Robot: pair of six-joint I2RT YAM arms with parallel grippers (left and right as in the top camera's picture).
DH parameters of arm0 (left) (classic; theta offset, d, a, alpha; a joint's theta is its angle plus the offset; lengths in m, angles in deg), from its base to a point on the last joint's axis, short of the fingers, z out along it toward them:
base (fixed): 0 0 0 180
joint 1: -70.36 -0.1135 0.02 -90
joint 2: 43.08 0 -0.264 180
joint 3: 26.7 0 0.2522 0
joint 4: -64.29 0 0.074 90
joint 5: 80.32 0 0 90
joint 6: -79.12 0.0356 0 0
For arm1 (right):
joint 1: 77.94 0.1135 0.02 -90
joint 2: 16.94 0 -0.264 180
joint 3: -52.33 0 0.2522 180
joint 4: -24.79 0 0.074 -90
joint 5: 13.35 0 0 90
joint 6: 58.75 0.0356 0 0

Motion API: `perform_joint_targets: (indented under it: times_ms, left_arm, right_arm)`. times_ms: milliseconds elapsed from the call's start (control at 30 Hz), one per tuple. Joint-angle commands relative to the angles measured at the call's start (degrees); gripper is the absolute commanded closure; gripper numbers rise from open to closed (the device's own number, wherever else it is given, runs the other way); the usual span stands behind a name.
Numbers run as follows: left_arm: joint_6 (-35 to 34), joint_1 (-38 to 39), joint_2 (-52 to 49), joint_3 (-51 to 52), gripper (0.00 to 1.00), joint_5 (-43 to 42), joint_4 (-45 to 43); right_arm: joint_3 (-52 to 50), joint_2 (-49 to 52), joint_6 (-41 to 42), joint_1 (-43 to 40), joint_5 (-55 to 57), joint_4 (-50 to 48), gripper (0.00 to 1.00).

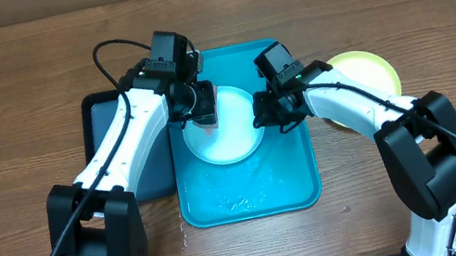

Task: Clean dirty plates on tray and stack at the side
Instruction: 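Carry the sponge with the left gripper onto the white plate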

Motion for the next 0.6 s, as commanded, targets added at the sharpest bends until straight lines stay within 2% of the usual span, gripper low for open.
perform_joint_targets:
  times_ms: [0, 267, 400, 567]
  left_arm:
    - [-0.4, 0.2, -0.2, -0.4, 0.96, 0.9, 0.1]
    - [-0.4, 0.5, -0.2, -0.4, 0.96, 1.0, 0.2]
    - [-0.4, 0.5, -0.2, -0.4, 0.96, 1.0, 0.2]
    - [-0.4, 0.5, -0.2, -0.4, 0.96, 1.0, 0.8]
  right_arm:
    - [0.7, -1.0, 0.1, 0.0, -0.7, -0.3, 0.85]
    - [-0.6, -1.0, 0.2, 0.0, -0.6, -1.7, 0.85]
    - [-0.8, -1.0, 0.1, 0.0, -0.5, -2.1, 0.95]
    - [-0.8, -1.0, 0.1, 0.0, -0.6, -2.0, 0.96]
